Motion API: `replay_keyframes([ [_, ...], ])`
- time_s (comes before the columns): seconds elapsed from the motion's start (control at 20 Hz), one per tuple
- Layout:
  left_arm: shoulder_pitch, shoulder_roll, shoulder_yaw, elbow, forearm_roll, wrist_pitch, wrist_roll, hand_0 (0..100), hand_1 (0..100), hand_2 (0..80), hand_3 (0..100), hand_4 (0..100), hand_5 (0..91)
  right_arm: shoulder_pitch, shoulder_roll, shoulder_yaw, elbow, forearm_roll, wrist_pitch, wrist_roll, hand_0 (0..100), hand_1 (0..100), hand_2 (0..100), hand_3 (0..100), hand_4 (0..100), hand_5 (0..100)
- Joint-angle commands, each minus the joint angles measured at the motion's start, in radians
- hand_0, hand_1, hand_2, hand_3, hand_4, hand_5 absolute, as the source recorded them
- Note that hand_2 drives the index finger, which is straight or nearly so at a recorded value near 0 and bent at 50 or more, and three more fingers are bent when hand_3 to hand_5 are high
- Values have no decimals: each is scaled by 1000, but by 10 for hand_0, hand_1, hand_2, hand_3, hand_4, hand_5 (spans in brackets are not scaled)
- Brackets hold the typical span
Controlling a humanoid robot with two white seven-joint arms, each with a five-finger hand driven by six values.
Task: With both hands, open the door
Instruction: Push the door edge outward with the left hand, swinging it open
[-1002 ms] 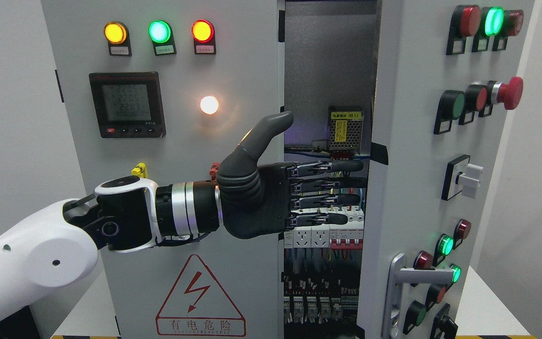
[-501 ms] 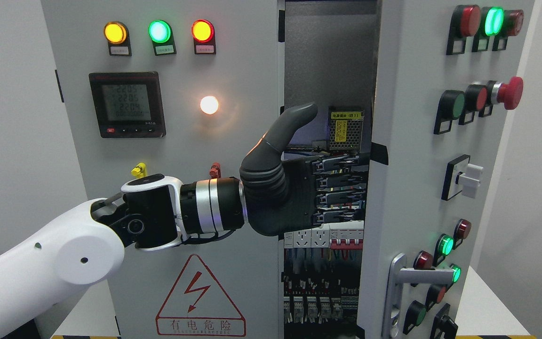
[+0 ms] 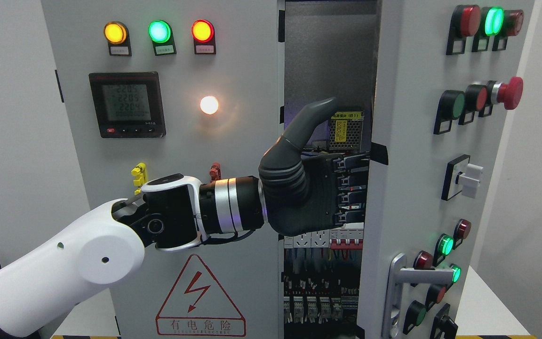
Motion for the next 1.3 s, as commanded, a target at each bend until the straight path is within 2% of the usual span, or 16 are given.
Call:
replay_keyframes([
  [0.0, 3, -82, 25, 28, -9, -1, 6, 0, 0, 0, 0, 43, 0, 0, 0, 0, 0, 11, -1, -3, 0, 0, 0, 0, 0, 0],
  [0.15, 9, -108, 23, 30, -22, -1, 15, 0, 0, 0, 0, 43, 0, 0, 0, 0, 0, 11, 1, -3, 0, 0, 0, 0, 0, 0],
  [0.4, 9, -160, 25, 30, -84, -1, 68, 0, 0, 0, 0, 43, 0, 0, 0, 0, 0, 11, 1, -2, 0, 0, 0, 0, 0, 0],
  [0.7, 7, -209, 22, 28, -87, -1, 105, 0, 0, 0, 0, 43, 0, 0, 0, 0, 0, 11, 1, -2, 0, 0, 0, 0, 0, 0],
  [1.0, 4, -265, 23, 28, -124, -1, 107, 0, 0, 0, 0, 43, 0, 0, 0, 0, 0, 11, -1, -3, 0, 0, 0, 0, 0, 0],
  [1.25, 4, -308, 23, 27, -127, -1, 104, 0, 0, 0, 0, 43, 0, 0, 0, 0, 0, 11, -1, -2, 0, 0, 0, 0, 0, 0],
])
